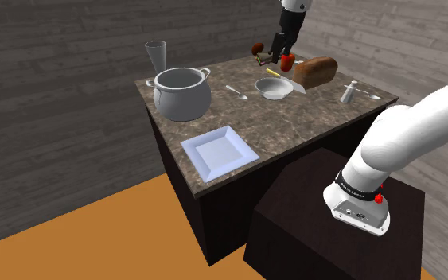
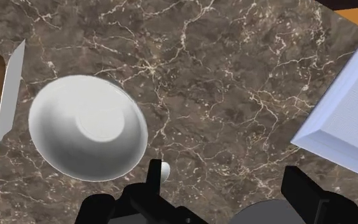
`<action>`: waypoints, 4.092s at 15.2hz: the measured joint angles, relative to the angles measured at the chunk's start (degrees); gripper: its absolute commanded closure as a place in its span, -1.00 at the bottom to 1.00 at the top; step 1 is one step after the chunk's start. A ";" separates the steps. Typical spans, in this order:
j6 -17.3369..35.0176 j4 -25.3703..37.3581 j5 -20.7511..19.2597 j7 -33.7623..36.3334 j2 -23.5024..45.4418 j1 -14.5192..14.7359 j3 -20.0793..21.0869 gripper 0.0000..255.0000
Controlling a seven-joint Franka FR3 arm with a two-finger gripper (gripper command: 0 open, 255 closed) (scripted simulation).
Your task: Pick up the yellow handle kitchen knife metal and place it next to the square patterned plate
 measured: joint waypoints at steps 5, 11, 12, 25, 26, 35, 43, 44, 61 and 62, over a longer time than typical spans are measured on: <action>3.84 2.86 -0.09 -2.55 7.73 -1.81 -4.23 -1.00; 7.85 7.72 1.61 -5.55 18.16 -3.66 -8.68 -1.00; 8.27 8.61 2.02 -6.06 19.75 -4.00 -9.33 -1.00; 9.96 28.01 12.18 -14.38 46.10 -11.67 -15.19 -1.00; 9.96 29.78 13.09 -14.84 48.32 -12.54 -15.27 -1.00; 9.28 40.88 17.72 -16.86 61.15 -18.35 -15.05 -1.00; 12.18 39.26 18.39 -17.37 62.53 -18.58 -14.68 -1.00; 12.20 39.25 18.40 -17.37 62.54 -18.58 -14.67 -1.00; 10.01 40.31 17.84 -16.97 61.31 -18.37 -15.00 1.00; 9.47 40.53 17.71 -16.95 60.98 -18.37 -15.10 1.00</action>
